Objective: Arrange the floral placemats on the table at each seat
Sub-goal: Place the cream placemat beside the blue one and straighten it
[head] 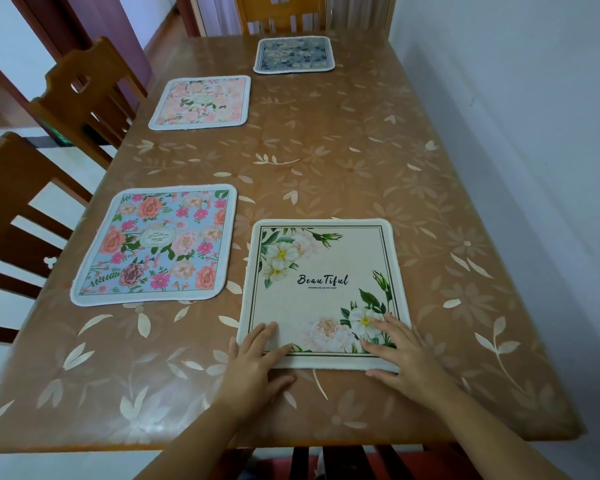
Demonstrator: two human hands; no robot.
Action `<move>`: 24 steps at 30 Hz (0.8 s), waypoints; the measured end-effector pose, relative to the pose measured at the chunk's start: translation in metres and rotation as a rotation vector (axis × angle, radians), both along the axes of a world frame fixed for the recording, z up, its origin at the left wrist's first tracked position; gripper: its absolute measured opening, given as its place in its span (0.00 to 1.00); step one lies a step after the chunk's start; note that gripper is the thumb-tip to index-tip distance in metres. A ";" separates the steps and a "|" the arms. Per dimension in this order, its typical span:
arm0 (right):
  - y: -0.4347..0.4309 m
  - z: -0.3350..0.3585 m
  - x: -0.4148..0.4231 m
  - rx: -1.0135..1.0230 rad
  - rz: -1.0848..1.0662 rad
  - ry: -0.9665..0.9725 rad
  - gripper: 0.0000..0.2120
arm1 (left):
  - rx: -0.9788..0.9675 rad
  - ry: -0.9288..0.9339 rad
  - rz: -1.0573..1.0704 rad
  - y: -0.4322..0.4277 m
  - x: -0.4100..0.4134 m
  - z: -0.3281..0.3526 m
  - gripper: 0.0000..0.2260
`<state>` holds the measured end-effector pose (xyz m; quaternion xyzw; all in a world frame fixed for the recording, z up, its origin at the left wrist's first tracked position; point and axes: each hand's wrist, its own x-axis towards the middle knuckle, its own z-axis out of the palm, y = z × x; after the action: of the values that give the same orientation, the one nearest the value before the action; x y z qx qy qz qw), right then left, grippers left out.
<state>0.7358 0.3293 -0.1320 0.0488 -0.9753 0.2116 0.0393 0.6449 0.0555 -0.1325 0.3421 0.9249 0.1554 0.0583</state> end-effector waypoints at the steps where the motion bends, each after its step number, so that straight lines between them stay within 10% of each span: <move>1: 0.000 -0.001 0.000 0.000 0.000 0.001 0.20 | 0.016 -0.001 0.000 -0.001 0.000 0.000 0.20; 24: 0.000 -0.006 -0.011 -0.053 -0.032 0.022 0.20 | 0.033 0.117 0.031 -0.004 -0.005 -0.002 0.16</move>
<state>0.7252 0.3289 -0.1376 0.0345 -0.9695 0.2362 0.0548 0.6395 0.0514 -0.1348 0.3373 0.9291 0.1513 -0.0038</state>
